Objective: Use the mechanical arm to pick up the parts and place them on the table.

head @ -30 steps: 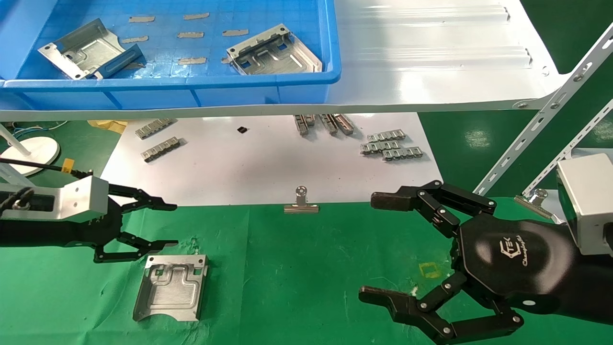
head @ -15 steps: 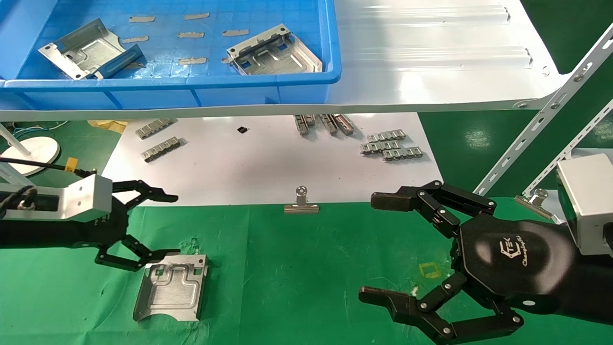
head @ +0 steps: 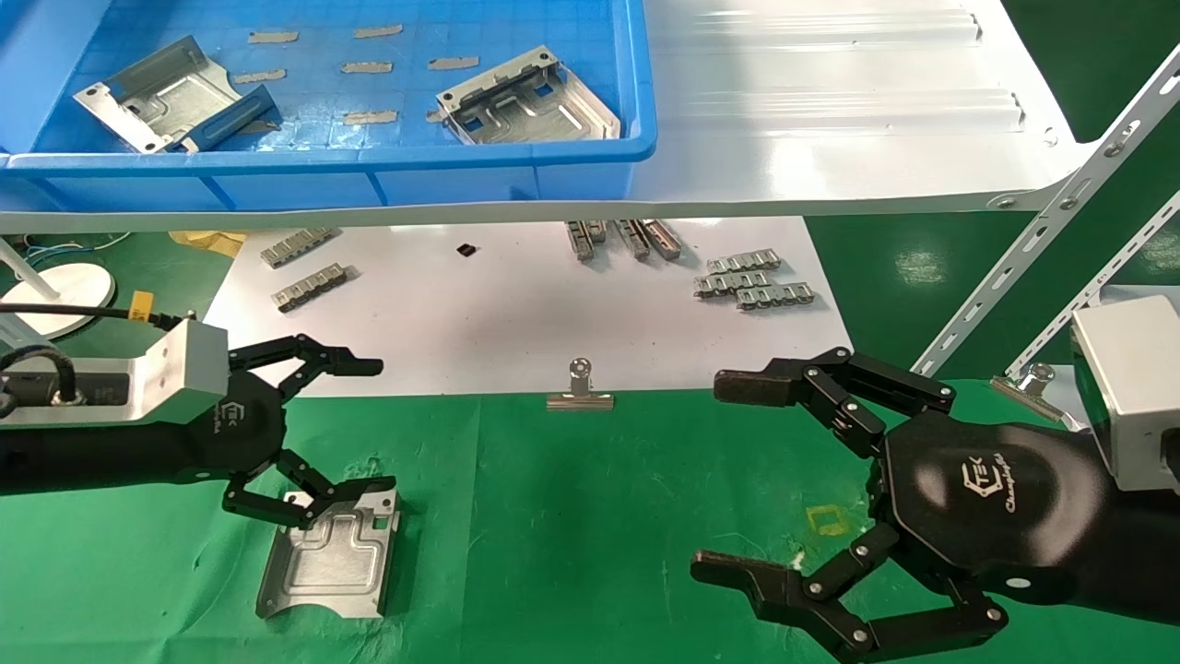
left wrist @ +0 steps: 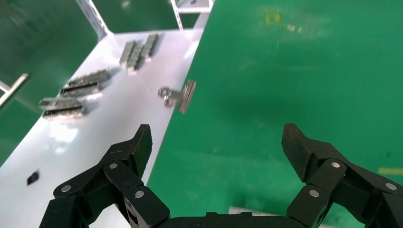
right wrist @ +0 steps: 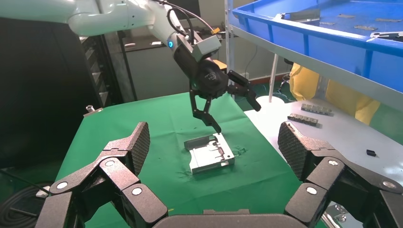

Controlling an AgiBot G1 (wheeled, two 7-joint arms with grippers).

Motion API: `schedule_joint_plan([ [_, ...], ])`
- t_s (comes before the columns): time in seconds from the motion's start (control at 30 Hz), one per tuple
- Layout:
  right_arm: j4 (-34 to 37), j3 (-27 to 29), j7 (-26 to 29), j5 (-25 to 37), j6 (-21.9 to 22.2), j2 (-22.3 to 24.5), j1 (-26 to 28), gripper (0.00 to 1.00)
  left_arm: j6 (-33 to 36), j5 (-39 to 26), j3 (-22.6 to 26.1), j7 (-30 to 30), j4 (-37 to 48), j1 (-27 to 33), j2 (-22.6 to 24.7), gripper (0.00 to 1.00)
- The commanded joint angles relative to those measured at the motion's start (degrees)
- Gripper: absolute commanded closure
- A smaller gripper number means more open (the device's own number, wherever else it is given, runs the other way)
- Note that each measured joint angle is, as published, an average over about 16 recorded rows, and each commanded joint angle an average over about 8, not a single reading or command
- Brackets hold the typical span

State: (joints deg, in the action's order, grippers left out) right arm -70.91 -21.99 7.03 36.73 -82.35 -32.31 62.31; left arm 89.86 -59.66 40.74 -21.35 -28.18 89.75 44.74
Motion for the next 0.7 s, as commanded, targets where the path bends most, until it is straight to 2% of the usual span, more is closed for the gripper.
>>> schedule_joint_plan([
  [0.03, 0.0, 0.0, 0.0, 0.0, 0.0, 0.0, 0.0, 0.0, -0.2, 0.9, -1.2, 1.6, -2.3, -1.4, -0.5, 0.0],
  [0.7, 0.0, 0.0, 0.0, 0.0, 0.0, 0.0, 0.0, 0.0, -2.3, 9.7, -13.5, 17.5, -24.8, -15.4, -5.3, 0.0],
])
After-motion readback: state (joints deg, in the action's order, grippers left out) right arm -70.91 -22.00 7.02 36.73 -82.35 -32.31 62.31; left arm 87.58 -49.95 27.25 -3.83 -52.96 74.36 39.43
